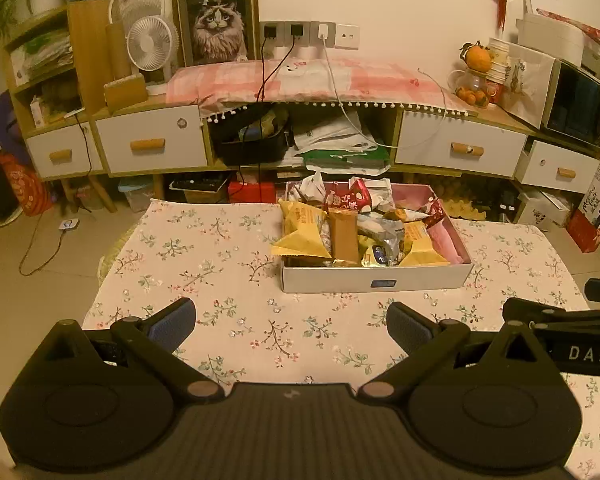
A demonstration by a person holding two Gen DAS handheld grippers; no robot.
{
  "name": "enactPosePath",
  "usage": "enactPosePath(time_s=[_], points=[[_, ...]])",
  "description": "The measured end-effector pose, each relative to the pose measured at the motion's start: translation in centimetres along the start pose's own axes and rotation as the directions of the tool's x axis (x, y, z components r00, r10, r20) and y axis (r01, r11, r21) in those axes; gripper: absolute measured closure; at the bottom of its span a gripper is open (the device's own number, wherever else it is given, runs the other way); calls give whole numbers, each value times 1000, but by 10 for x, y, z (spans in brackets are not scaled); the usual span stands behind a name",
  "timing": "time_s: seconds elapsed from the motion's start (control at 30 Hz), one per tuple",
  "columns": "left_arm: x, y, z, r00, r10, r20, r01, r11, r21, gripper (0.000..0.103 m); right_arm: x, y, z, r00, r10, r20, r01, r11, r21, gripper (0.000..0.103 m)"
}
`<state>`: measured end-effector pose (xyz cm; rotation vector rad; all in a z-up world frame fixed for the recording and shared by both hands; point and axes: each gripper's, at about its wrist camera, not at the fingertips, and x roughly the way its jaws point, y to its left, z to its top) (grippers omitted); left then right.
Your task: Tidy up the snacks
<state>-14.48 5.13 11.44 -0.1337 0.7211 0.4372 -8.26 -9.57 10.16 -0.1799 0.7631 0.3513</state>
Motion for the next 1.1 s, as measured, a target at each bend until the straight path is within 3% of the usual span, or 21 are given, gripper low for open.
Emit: enactPosePath(time_s=[1.1], points=[[1, 0, 0, 1000, -11, -20, 10, 1000, -12, 0, 0, 7, -2, 1000, -3, -1, 3, 1000, -20, 0]])
